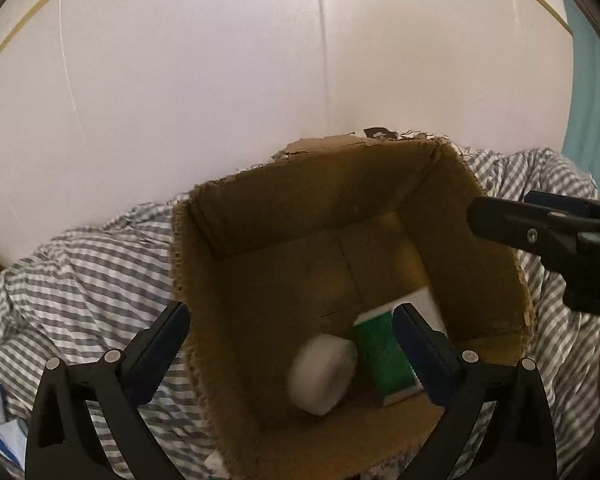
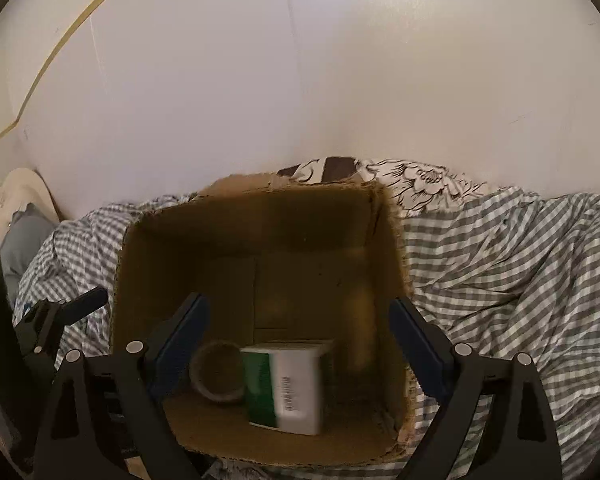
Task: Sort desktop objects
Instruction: 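Drop the tape roll from the left tool while the right tool drops the medicine box, then grasp the brown carton with the left tool while the right tool grasps the floral packet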
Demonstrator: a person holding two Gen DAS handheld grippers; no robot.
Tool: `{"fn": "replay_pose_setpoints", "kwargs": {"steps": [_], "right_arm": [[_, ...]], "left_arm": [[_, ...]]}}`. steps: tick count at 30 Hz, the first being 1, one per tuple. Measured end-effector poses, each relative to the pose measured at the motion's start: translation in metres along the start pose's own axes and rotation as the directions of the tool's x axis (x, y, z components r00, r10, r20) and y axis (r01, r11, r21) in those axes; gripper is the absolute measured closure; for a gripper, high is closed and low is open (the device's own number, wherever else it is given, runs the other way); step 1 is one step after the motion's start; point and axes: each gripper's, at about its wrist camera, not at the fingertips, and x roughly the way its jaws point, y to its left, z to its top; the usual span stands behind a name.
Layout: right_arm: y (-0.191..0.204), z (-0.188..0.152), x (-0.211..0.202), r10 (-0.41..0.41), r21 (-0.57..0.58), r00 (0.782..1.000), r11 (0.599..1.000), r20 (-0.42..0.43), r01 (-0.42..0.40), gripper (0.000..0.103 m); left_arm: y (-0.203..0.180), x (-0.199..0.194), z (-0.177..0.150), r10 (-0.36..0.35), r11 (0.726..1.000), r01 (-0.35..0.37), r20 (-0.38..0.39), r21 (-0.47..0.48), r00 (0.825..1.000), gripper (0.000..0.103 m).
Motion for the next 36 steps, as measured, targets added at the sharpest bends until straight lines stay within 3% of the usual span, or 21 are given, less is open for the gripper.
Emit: {"fn": "replay_pose_setpoints", "kwargs": {"steps": [6, 16, 22, 27, 30, 33, 34, 36], "right_arm": [[0.0, -0.026, -0.034, -0.028, 0.005, 0.999, 1.0, -0.019, 0.028, 0.011], [0.008, -0.104, -0.088, -0.034, 0.039, 0.995, 0.999, -0.098, 0.038, 0.011], [0.016, -0.151, -0.077, -0.004, 0.07, 0.983, 0.997, -0.182, 0.017, 0.011], [0.025, -0.175, -0.055, -0.027, 0.034, 0.967, 0.999, -0.254, 0.037, 0.011], [0.027, -0.182, -0.039, -0.026, 0.025, 0.956, 0.999, -0.291, 0.035, 0.011], [0.025, -0.189, -0.025, 0.009, 0.05, 0.946, 0.999, -0.323, 0.007, 0.011], [0.024, -0.192, -0.02, 0.018, 0.056, 0.943, 0.998, -0.333, 0.0, 0.011], [0.022, -0.196, -0.012, 0.047, 0.077, 0.937, 0.997, -0.346, -0.022, 0.011]], "left_arm": [[0.014, -0.038, -0.021, -0.016, 0.999, 0.015, -0.012, -0.037, 1.0, 0.0], [0.024, -0.08, -0.108, -0.017, 0.993, 0.003, -0.117, -0.117, 0.993, 0.0], [0.018, -0.067, -0.147, -0.036, 0.991, 0.007, -0.212, -0.137, 0.977, 0.0], [0.019, -0.057, -0.156, -0.007, 0.983, -0.034, -0.216, -0.183, 0.976, 0.001], [0.016, -0.046, -0.158, -0.041, 0.981, -0.007, -0.237, -0.195, 0.971, 0.012], [0.009, -0.034, -0.162, -0.084, 0.983, 0.035, -0.266, -0.181, 0.96, 0.037], [0.007, -0.03, -0.164, -0.099, 0.983, 0.051, -0.276, -0.175, 0.956, 0.054], [0.004, -0.028, -0.164, -0.114, 0.984, 0.07, -0.273, -0.166, 0.955, 0.059]]}}
